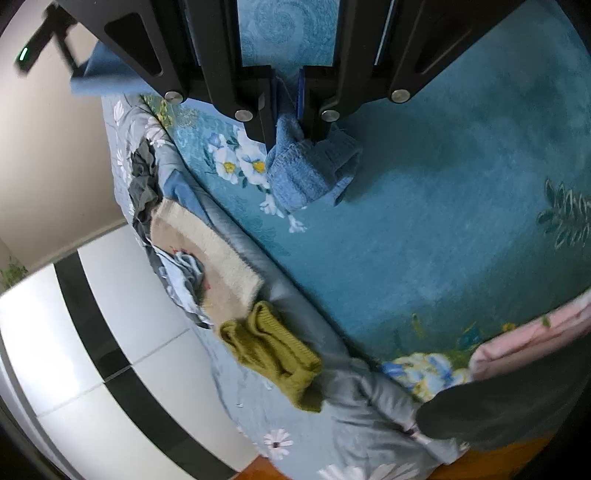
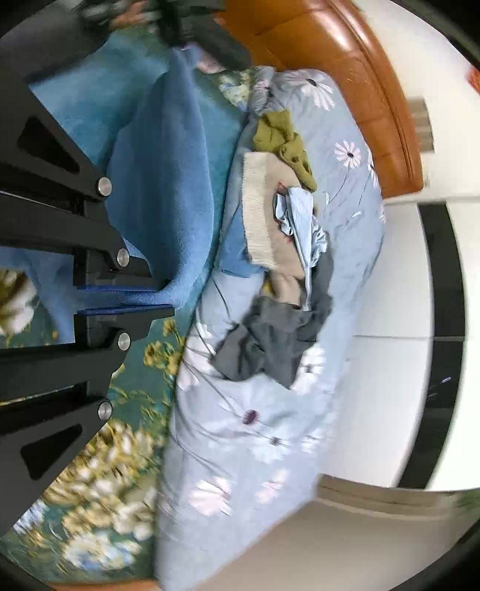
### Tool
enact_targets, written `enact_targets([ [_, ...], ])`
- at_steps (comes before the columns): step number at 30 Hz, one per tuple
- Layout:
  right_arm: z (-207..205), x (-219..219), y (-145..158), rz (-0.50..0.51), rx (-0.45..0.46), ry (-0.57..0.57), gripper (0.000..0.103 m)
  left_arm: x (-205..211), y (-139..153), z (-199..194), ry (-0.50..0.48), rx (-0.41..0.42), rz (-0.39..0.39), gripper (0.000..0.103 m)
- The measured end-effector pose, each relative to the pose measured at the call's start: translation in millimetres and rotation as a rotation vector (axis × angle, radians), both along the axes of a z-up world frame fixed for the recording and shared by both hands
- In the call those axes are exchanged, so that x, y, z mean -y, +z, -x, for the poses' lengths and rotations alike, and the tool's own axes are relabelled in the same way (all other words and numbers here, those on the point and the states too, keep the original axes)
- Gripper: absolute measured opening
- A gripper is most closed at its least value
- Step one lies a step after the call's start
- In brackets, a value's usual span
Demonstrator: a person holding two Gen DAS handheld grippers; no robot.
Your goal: Fold clothes
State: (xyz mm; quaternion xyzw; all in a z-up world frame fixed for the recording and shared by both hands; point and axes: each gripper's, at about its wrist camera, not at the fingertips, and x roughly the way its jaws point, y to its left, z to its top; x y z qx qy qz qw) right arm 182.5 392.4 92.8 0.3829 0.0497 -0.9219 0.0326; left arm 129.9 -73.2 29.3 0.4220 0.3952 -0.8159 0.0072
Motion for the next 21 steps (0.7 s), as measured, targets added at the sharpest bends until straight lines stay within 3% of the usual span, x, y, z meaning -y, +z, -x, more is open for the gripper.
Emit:
enact_targets([
  [2,-15.5,4.6,-43.5,-0.026,0.107,-0.005,0.006,2.7,-4.8,-0.1,0.017,0.029,-0.013,0.008],
  [5,-43.8,-4.7,-116.9,0.048,0.307,-0.068,0.006,2.7,-6.1,-1.3,0.009,0.041,-0.017,0.008],
  [7,-63.4,-9.6,-138.0,0.082,0.363,-0.099,0.006,-0.9,-3.7,-1.9,-0.007,0.04,0.009,0.008],
  [13,-111.2,-16.3,-155.1,0.14,0.471,-0.147,0.006,-2.2,-4.5,-3.4,-0.001,0.055,0.02,0.008],
  [17,-99.6,-39.2,-117.1,0.247,0.344,-0.231,0.008,-1.7,-4.3,-5.4,0.002,0.055,0.019,0.008],
  [21,-44.7,-50.3,-107.0,0.33,0.297,-0.319,0.031,-2.4,-3.6,-5.2,0.005,0.056,0.027,0.008],
])
